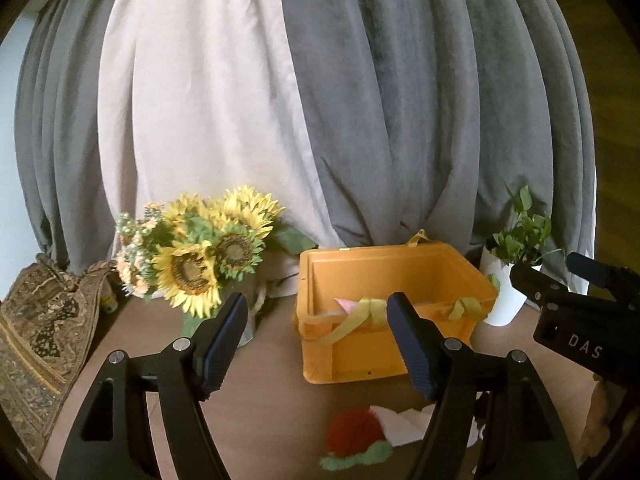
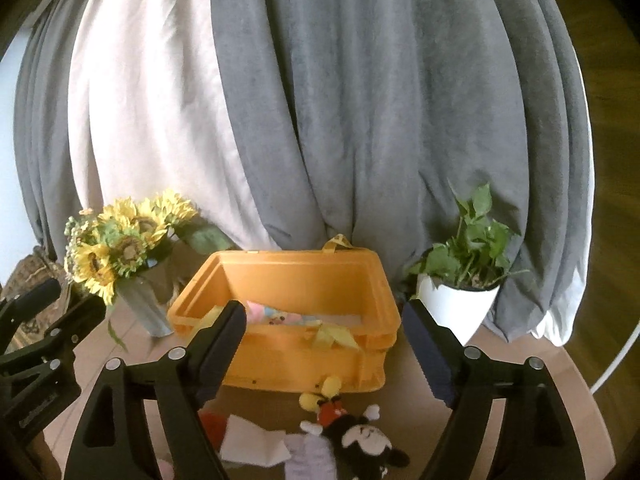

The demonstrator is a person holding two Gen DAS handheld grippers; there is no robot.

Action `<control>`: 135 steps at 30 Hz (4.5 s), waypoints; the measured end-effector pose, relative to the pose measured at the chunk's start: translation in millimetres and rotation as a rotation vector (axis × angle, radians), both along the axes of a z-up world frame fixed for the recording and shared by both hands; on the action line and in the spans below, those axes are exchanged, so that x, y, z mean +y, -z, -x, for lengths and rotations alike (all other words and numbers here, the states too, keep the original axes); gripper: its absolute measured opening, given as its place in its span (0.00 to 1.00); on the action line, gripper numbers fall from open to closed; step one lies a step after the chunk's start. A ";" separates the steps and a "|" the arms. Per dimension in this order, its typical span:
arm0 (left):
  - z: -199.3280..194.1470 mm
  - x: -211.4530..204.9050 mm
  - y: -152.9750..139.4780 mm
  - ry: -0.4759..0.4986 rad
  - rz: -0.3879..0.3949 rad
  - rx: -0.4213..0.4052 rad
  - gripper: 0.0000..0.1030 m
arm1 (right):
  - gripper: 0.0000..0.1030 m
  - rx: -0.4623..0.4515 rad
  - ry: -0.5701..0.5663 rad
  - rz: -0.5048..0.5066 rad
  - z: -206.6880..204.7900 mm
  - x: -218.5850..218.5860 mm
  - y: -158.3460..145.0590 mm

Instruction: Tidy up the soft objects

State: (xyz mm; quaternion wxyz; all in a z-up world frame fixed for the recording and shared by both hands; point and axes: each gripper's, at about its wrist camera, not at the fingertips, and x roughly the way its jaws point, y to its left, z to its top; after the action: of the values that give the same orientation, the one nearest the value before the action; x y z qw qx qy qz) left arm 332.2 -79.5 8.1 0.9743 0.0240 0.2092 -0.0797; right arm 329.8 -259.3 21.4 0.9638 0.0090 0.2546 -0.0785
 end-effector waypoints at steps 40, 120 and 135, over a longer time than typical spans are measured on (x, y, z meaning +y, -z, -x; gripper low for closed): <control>83.7 32.1 75.0 -0.026 -0.066 0.145 0.71 | 0.95 0.032 0.241 0.016 115.2 26.3 58.8; 45.6 24.6 178.1 0.026 -0.008 0.454 0.34 | 0.80 0.325 0.421 -0.151 101.5 1.2 183.4; 53.8 9.3 132.5 0.065 0.026 0.378 0.34 | 0.80 0.258 0.320 -0.150 113.7 3.9 138.7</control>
State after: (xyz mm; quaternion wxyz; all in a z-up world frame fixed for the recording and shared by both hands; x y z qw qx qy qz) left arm 278.4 -70.2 -124.4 0.9149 0.0027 0.3865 -0.1167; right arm 216.0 -255.4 -117.3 0.8950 0.1107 0.3765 -0.2118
